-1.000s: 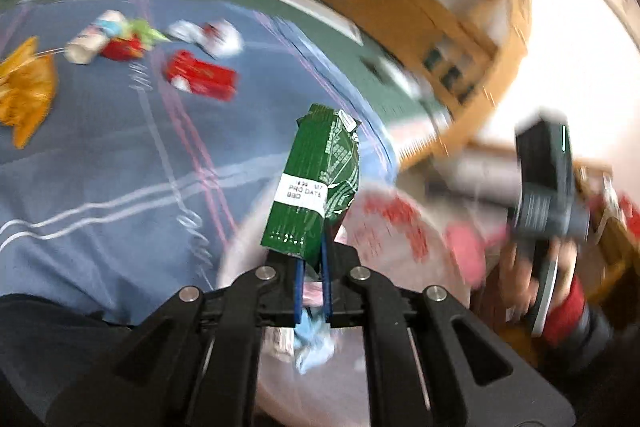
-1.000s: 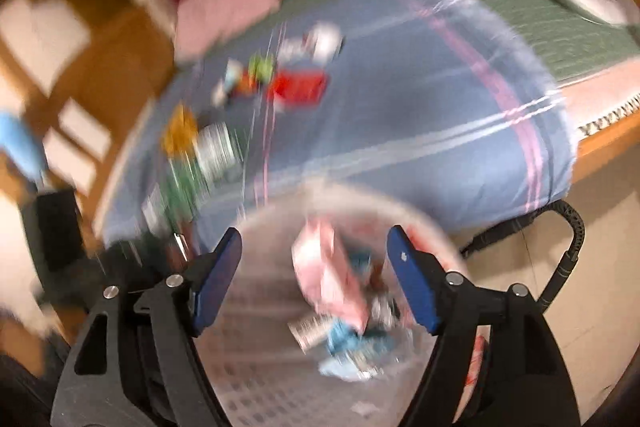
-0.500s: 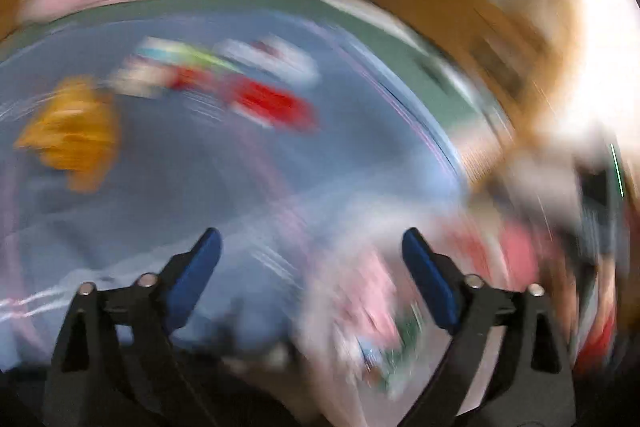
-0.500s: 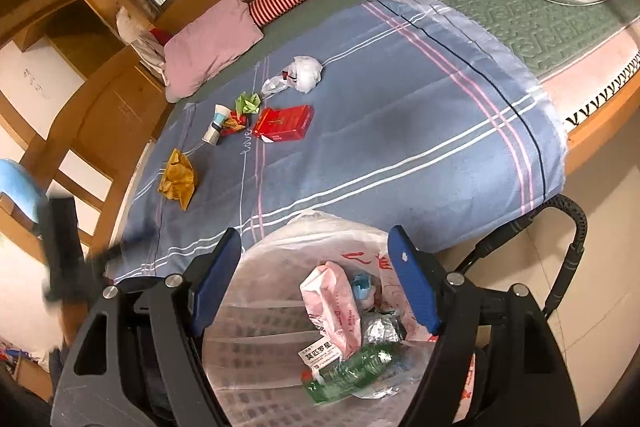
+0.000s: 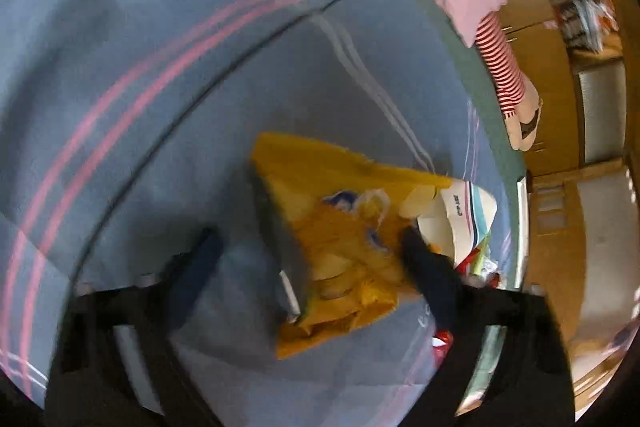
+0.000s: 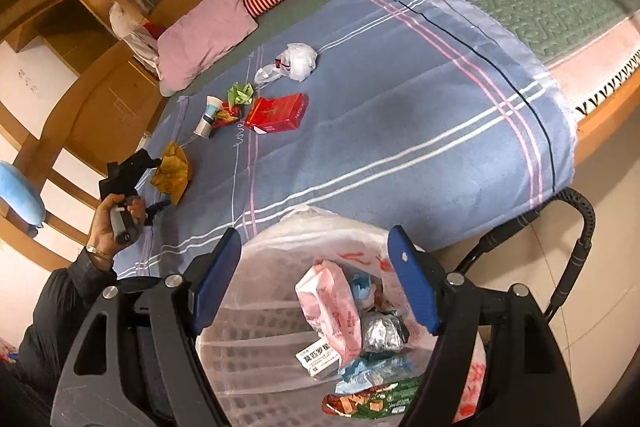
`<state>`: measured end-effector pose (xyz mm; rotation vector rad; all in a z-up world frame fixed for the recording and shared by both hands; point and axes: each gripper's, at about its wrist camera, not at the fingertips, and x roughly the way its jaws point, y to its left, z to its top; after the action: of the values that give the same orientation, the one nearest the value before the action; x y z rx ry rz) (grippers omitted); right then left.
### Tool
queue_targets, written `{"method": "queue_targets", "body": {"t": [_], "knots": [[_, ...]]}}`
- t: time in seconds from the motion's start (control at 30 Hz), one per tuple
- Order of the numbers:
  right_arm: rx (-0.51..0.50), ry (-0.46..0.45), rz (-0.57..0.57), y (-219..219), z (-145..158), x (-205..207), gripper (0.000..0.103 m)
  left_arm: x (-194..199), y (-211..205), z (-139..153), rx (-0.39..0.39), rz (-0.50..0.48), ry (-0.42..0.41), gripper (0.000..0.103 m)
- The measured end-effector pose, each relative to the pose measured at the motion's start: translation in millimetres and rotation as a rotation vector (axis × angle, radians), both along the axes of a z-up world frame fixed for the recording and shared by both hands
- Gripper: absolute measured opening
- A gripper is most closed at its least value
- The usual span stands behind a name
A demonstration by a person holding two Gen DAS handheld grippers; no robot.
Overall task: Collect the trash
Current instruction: 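Grasp the yellow chip bag with the left gripper and lift it, then grasp the red cigarette box with the right gripper while the left holds the chip bag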
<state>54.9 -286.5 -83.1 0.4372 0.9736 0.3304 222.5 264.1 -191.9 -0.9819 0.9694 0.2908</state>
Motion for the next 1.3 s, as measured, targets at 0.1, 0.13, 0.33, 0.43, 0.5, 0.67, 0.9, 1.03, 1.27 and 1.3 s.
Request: {"method": "queue_targets", "body": {"t": [0.1, 0.13, 0.33, 0.43, 0.5, 0.67, 0.9, 1.03, 1.27, 1.3], "knots": [[-0.038, -0.015, 0.007, 15.3, 2.5, 15.7, 0.075, 1.3, -14.1, 6.3, 0.063, -0.099, -0.027, 0.033], [-0.054, -0.026, 0.010, 22.7, 4.3, 22.8, 0.075, -1.7, -19.9, 8.7, 0.054, -0.108, -0.037, 0.030], [-0.185, -0.061, 0.066, 78.5, 7.4, 94.1, 0.075, -53.7, -79.5, 55.5, 0.137, -0.118, -0.129, 0.026], [-0.322, -0.066, 0.121, 125.6, -3.7, 147.1, 0.085, -78.2, -116.4, 63.2, 0.186, -0.126, -0.208, 0.026], [-0.458, -0.071, 0.231, 164.2, -20.7, 183.9, 0.086, -86.8, -127.4, 60.6, 0.196, -0.151, -0.233, 0.027], [-0.800, -0.024, 0.458, 227.7, -75.0, 238.1, 0.086, -90.9, -147.3, 73.8, 0.332, -0.220, -0.282, 0.029], [-0.815, 0.059, 0.487, 234.3, -94.9, 275.4, 0.098, -82.5, -151.2, 68.1, 0.363, -0.207, -0.223, 0.030], [-0.600, 0.182, 0.429, 204.8, -98.1, 284.9, 0.083, -81.4, -145.1, 60.3, 0.329, -0.199, -0.196, 0.031], [-0.581, 0.119, 0.472, 191.4, -87.4, 245.3, 0.081, -79.0, -142.6, 54.8, 0.341, -0.175, -0.168, 0.031], [-0.590, 0.110, 0.473, 187.8, -85.5, 235.0, 0.081, -78.7, -142.1, 53.9, 0.340, -0.173, -0.165, 0.031]]}}
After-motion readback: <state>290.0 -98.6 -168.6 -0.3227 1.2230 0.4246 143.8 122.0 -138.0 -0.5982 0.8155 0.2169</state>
